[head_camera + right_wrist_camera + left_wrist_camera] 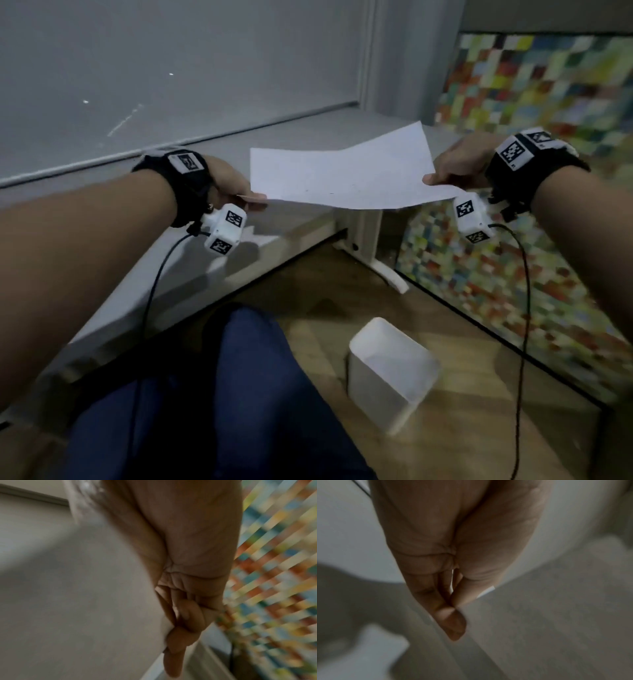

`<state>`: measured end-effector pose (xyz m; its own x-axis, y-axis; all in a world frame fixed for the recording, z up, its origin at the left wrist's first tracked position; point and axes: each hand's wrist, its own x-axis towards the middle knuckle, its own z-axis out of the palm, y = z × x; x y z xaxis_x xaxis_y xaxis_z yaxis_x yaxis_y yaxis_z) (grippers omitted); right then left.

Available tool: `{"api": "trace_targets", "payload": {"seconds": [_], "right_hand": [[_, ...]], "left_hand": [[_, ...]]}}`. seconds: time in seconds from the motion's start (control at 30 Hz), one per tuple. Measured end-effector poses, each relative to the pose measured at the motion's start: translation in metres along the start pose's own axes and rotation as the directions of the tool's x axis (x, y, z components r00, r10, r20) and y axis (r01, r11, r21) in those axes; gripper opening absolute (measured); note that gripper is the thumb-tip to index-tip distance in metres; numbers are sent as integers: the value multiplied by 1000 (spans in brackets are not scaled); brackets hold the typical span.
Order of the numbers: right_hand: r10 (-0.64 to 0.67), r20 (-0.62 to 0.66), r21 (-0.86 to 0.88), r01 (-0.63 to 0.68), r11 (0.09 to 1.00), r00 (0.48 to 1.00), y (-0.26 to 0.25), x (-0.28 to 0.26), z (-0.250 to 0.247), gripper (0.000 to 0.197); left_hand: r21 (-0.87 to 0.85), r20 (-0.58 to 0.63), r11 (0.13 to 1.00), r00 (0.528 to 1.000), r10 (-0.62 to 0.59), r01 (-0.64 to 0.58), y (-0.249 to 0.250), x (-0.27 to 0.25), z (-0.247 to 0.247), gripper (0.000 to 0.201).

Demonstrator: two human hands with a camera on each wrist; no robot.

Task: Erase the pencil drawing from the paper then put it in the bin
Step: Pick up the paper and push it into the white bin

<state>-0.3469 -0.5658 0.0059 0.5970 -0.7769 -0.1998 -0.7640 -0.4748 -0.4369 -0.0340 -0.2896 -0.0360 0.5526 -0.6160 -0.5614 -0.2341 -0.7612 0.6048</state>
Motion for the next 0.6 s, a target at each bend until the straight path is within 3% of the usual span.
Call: {"api": "trace_targets", "payload": {"seconds": [0.03, 0.1, 0.17, 0.23, 0.33, 0.4, 0.47, 0.53, 0.6], "right_hand": [[45, -17, -34, -46, 998, 999, 36, -5, -6, 23], [169, -54, -48, -172, 984, 984, 93, -17, -17, 48], [244, -95, -17, -246, 969, 965, 140, -30, -20, 65], [301, -95, -33, -305, 952, 949, 185, -39, -20, 54], [368, -144, -85, -382, 920, 918, 230, -63, -14, 38], [403, -147, -8, -409, 912, 903, 251, -71, -1, 26], [435, -97, 36, -434, 900, 895, 278, -70, 16, 37], [441, -64, 96, -434, 896, 895, 309, -54, 39, 35], [457, -57, 149, -445, 883, 888, 313, -47, 69, 36]], "left_hand": [[10, 58, 1000, 998, 18, -18, 21, 2, 26, 43], [12, 186, 997, 980, 69, -73, 59, 5, 89, 32], [-117, 145, 985, 979, 140, -124, 81, 29, 131, 20], [-154, 109, 977, 980, 164, -147, 96, 46, 170, 5], [-118, 181, 976, 962, 203, -183, 112, 56, 226, 34], [-81, 143, 969, 959, 245, -235, 111, 68, 253, 31], [-58, 118, 969, 962, 245, -240, 96, 95, 274, 36], [-101, 187, 981, 965, 183, -167, 75, 116, 293, 46], [-125, 223, 987, 966, 130, -104, 48, 133, 305, 29]]}}
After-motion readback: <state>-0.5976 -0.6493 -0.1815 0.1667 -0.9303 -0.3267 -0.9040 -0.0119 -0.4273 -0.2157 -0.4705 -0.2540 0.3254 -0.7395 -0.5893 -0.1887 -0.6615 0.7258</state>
